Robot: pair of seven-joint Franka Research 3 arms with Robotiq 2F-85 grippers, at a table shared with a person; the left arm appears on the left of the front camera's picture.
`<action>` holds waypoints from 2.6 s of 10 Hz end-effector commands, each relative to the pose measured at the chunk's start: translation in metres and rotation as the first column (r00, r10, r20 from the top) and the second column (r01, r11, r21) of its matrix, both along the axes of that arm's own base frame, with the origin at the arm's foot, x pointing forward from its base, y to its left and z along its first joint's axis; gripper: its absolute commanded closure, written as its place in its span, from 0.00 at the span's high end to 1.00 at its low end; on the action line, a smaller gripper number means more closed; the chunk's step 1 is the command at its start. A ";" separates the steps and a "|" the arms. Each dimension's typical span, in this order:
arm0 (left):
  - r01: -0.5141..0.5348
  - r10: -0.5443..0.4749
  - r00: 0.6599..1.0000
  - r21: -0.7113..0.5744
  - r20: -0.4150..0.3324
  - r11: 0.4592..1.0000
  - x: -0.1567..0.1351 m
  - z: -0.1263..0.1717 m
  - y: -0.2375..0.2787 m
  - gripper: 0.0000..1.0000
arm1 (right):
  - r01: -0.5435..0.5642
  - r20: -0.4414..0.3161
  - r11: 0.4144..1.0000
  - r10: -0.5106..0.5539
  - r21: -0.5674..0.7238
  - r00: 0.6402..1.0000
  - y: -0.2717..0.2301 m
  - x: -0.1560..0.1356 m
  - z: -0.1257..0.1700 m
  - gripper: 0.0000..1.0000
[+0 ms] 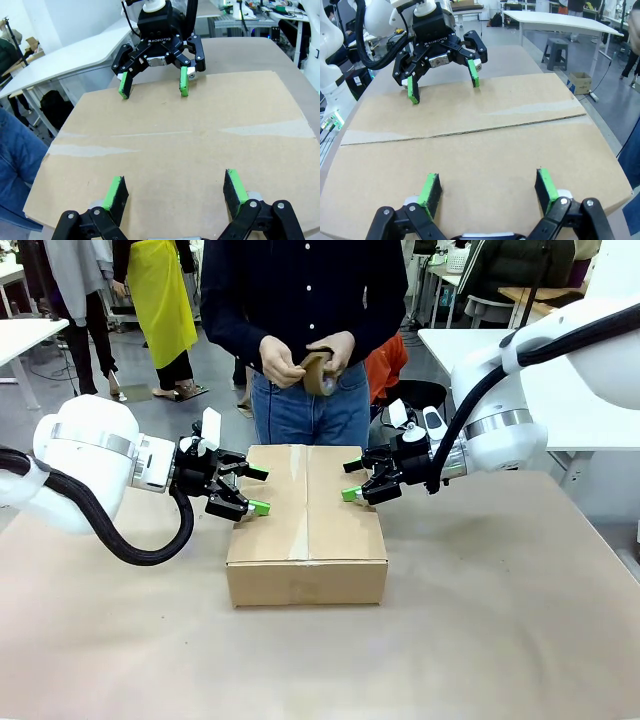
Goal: Pack the gift set into the box.
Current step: Press and hold the closed box until the human finishes sealing it.
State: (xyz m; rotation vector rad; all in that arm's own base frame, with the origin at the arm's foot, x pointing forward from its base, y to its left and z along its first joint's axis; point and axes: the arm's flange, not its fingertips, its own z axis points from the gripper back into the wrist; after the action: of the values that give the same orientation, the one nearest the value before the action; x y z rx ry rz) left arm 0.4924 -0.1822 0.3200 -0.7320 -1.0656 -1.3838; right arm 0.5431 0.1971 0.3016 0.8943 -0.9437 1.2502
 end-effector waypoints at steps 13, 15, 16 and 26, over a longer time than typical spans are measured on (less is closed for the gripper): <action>0.007 -0.007 1.000 0.006 0.007 1.000 -0.001 -0.002 0.000 1.00 | 0.000 0.002 1.000 0.000 -0.008 1.000 0.002 -0.001 -0.003 1.00; 0.007 -0.007 1.000 0.006 0.007 1.000 -0.001 -0.002 0.000 1.00 | 0.000 0.002 1.000 0.000 -0.008 1.000 0.002 -0.001 -0.003 1.00; 0.007 -0.007 1.000 0.006 0.007 1.000 -0.001 -0.002 0.000 1.00 | 0.000 0.002 1.000 0.000 -0.008 1.000 0.002 -0.001 -0.003 1.00; 0.007 -0.007 1.000 0.006 0.007 1.000 -0.001 -0.002 0.000 1.00 | 0.000 0.002 1.000 0.000 -0.008 1.000 0.002 -0.001 -0.003 1.00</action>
State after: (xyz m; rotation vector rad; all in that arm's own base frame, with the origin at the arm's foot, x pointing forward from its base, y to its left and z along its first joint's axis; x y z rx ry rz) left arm 0.4924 -0.1822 0.3201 -0.7320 -1.0657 -1.3838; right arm 0.5431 0.1971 0.3016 0.8943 -0.9437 1.2502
